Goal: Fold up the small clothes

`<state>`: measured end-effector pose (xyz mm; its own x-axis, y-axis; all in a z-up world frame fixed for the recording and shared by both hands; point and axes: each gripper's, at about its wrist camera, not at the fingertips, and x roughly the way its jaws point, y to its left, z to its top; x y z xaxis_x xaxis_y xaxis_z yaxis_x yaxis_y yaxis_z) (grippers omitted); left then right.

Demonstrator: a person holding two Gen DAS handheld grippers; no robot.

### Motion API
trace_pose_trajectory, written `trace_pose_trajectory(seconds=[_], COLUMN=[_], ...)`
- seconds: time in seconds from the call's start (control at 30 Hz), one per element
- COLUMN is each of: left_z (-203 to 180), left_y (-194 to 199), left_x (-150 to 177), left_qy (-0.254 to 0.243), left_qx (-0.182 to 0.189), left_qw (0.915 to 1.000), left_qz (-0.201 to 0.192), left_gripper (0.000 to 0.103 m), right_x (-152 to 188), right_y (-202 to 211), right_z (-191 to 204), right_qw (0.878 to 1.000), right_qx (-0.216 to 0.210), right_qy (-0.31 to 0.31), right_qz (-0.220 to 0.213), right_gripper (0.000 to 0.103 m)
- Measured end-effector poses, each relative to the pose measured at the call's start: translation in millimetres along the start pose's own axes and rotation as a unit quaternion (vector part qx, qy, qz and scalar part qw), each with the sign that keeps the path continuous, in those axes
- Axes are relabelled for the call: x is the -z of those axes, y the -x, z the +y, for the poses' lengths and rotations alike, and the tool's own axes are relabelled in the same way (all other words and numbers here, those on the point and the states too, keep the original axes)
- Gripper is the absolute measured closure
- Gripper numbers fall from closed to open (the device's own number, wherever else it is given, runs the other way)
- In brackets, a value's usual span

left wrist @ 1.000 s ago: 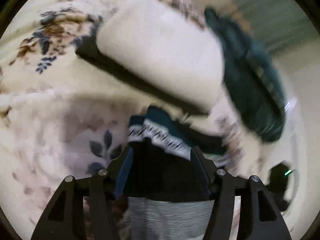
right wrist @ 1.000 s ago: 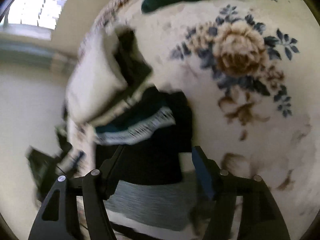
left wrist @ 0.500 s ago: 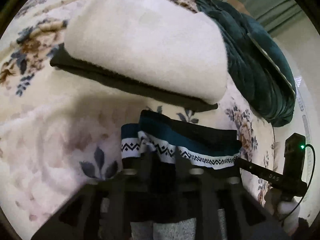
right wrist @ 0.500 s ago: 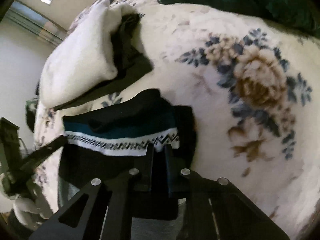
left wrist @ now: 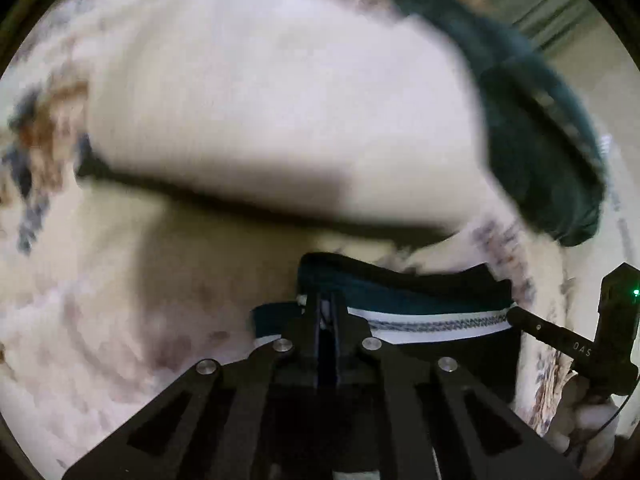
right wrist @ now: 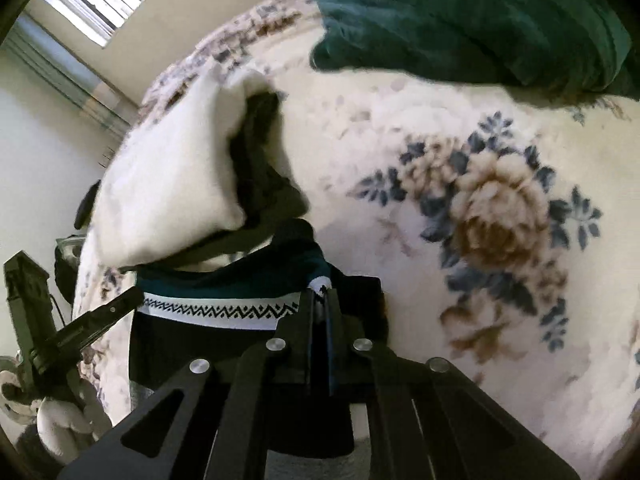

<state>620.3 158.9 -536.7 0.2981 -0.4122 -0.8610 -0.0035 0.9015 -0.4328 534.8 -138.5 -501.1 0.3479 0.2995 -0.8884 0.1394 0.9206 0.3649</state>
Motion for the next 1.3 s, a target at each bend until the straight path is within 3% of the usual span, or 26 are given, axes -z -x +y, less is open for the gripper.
trace_pose_trajectory(seconds=[0.03,0.1,0.17,0.2,0.27,0.37,0.43,0.53,0.67,0.7,0.73,0.8,0.83,0.87,0.97,1.0,1.07,1.17,1.23,1.3], left_z=[8,13,16,18,17,11,5,13,15,14,16,14,12,11,6,10,25,19,10,5], left_y=[1,20,37,45,48,36,35,37,43,49,56,61,60,59,56,54,46,51,69,87], left_x=[1,9,23,34,52,76,86,94,94,96,101,112,118,123,138,139,142,140,143,157], left_qy=[0.020,0.036,0.058,0.076,0.090,0.084,0.064,0.060,0.079,0.092,0.103,0.116,0.119,0.117,0.084,0.089,0.115,0.121,0.117,0.124], left_qx=[0.023,0.044,0.078,0.097,0.104,0.089,0.068,0.056,0.068,0.089,0.105,0.135,0.142,0.140,0.093,0.086,0.082,0.086,0.074,0.081], left_qw=[0.9995,0.9983,0.9952,0.9923,0.9905,0.9922,0.9956,0.9966,0.9946,0.9917,0.9890,0.9841,0.9827,0.9831,0.9921,0.9924,0.9901,0.9889,0.9904,0.9885], left_qz=[0.011,-0.005,-0.012,-0.012,-0.006,0.022,0.009,-0.004,0.003,0.004,0.002,0.003,0.010,0.015,0.004,0.002,0.003,0.000,-0.010,-0.031], left_gripper=[0.095,0.084,0.073,0.061,0.049,0.052,0.085,0.086,0.084,0.077,0.074,0.062,0.062,0.064,0.089,0.089,0.088,0.084,0.069,0.032], right_x=[-3,-5,-1,4,16,40,56,65,64,63,63,63,65,66,85,93,100,101,99,96], right_y=[-10,-14,-1,6,13,5,-5,1,5,6,8,11,16,19,9,3,-3,-2,3,7], right_z=[-1,-9,-15,-19,-28,-32,-35,-35,-33,-29,-28,-31,-36,-41,-54,-57,-57,-50,-42,-44], right_qw=[1.000,0.998,0.998,0.997,0.994,0.987,0.981,0.987,0.992,0.992,0.991,0.987,0.985,0.983,0.974,0.971,0.971,0.980,0.982,0.980], right_qx=[0.004,-0.007,-0.029,-0.041,-0.076,-0.094,-0.110,-0.092,-0.070,-0.072,-0.077,-0.093,-0.107,-0.114,-0.130,-0.137,-0.146,-0.116,-0.113,-0.115], right_qy=[-0.005,-0.028,-0.036,-0.040,-0.055,-0.070,-0.085,-0.078,-0.060,-0.049,-0.047,-0.055,-0.066,-0.075,-0.105,-0.114,-0.110,-0.089,-0.066,-0.065], right_qz=[0.022,0.049,0.043,0.046,0.060,0.111,0.139,0.107,0.089,0.092,0.099,0.121,0.120,0.119,0.151,0.161,0.156,0.135,0.132,0.151], right_gripper=[0.098,0.092,0.070,0.063,0.060,0.060,0.060,0.095,0.096,0.096,0.094,0.079,0.065,0.056,0.053,0.054,0.090,0.091,0.087,0.073])
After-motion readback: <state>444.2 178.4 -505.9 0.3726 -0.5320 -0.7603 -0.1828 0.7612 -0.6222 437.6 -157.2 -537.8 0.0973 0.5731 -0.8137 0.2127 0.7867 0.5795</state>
